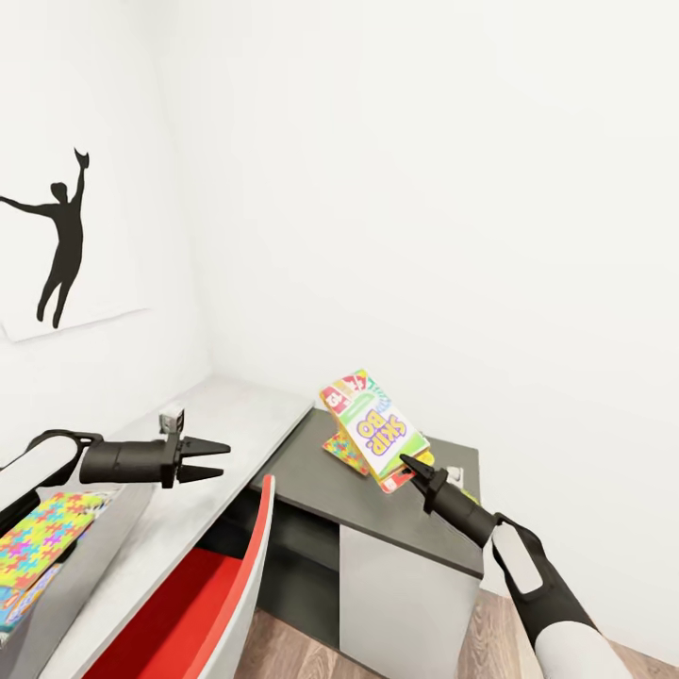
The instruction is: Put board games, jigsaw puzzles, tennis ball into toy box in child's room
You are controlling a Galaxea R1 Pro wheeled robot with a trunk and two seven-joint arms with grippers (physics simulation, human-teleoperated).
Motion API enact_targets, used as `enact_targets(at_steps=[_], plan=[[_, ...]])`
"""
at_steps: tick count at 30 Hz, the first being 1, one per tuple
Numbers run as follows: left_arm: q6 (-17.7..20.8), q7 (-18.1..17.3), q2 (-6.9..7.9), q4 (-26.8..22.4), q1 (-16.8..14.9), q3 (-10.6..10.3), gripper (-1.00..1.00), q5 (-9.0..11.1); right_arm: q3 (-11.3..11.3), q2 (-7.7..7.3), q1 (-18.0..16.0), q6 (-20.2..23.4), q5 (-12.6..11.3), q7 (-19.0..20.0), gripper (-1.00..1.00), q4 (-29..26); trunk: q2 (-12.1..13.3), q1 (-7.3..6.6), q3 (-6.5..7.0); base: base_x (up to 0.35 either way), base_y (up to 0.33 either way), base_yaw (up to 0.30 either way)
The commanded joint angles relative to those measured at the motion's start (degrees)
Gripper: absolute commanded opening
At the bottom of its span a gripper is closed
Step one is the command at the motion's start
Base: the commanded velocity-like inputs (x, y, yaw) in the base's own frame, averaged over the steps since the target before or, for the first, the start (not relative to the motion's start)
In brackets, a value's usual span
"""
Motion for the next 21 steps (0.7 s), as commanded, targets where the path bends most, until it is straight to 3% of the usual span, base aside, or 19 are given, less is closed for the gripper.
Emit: enact_targets(at_steps=[1,6,12,21], plan=[[0.0,-0.6,0.05,0.0,-0.1,-0.2,1.0,-0.3,-0.1,0.01,-0.1,0.3,0.0,0.1,-1.0,-0.4,0.4,-0.22,0.11,0.0,0.0,0.0],[0.0,-0.6,0.14,0.2,-0.1,-0.1,1.0,-0.4,0.2,-0.1,-0.1,0.3,0.5,-0.1,-1.0,-3.1,2.4,-1.32,1.01,0.0,0.0,0.0],[0.0,-0.6,0.29,0.2,-0.1,0.0,1.0,-0.4,0.0,-3.77,0.0,0.4,2.1,-0.1,-1.0,-4.0,4.8,-2.64,2.08,0.0,0.0,0.0],[0.0,-0.6,0.19,0.2,-0.1,-0.1,1.0,-0.4,-0.4,-5.16,0.0,0.4,1.8,0.5,-1.0,-3.9,8.4,-4.61,3.7,0.0,0.0,0.0]])
